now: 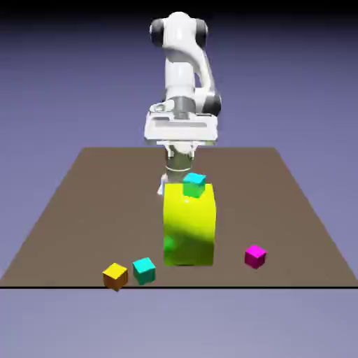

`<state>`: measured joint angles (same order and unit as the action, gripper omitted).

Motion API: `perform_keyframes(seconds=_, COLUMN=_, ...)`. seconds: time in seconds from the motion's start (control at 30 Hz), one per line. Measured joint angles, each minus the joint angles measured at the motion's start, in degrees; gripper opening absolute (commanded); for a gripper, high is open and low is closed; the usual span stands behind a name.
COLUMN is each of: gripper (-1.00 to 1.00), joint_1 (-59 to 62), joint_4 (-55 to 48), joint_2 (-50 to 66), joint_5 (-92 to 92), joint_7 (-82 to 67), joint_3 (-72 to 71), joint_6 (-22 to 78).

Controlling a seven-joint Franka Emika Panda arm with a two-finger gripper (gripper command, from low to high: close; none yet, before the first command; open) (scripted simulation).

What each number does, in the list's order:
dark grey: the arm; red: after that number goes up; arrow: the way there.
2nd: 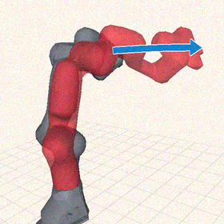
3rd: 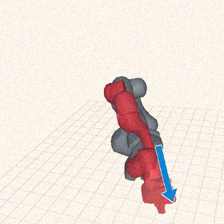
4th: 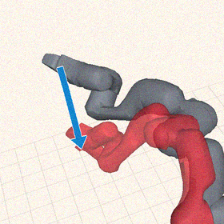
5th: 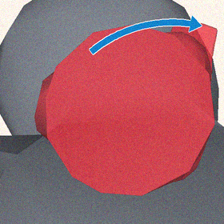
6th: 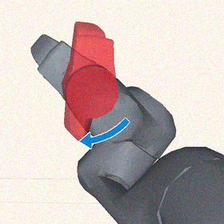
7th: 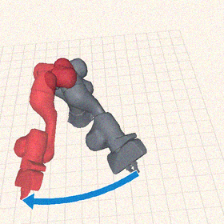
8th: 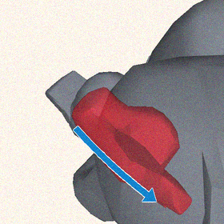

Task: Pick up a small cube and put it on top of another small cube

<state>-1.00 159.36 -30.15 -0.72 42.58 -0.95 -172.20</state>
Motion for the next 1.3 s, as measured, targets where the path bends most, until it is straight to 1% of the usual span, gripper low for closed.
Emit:
perform_keyframes(seconds=0.9, gripper=0.00, joint_1=-7.0, joint_4=-36.6, joint_2=55.8, joint_5=-15.9, joint_7=2.6, joint_3=-21.1, joint_6=40.4)
perform_keyframes(seconds=0.93, gripper=0.00, joint_1=-7.0, joint_4=-36.6, joint_2=55.8, joint_5=-15.9, joint_7=2.6, joint_3=-21.1, joint_6=40.4)
perform_keyframes(seconds=1.03, gripper=0.00, joint_1=-8.8, joint_4=-36.2, joint_2=62.0, joint_5=-19.6, joint_7=5.1, joint_3=-18.2, joint_6=34.0)
perform_keyframes(seconds=1.07, gripper=-1.00, joint_1=-9.2, joint_4=-36.1, joint_2=63.5, joint_5=-20.4, joint_7=5.7, joint_3=-17.4, joint_6=32.4)
perform_keyframes(seconds=1.13, gripper=-1.00, joint_1=-9.2, joint_4=-36.1, joint_2=63.5, joint_5=-20.4, joint_7=5.6, joint_3=-17.4, joint_6=32.4)
perform_keyframes(seconds=1.23, gripper=-1.00, joint_1=-7.5, joint_4=-36.5, joint_2=57.3, joint_5=-16.6, joint_7=3.1, joint_3=-20.4, joint_6=38.8)
perform_keyframes(seconds=1.3, gripper=-1.00, joint_1=-4.5, joint_4=-36.7, joint_2=55.0, joint_5=-12.7, joint_7=5.6, joint_3=-18.5, joint_6=40.8)
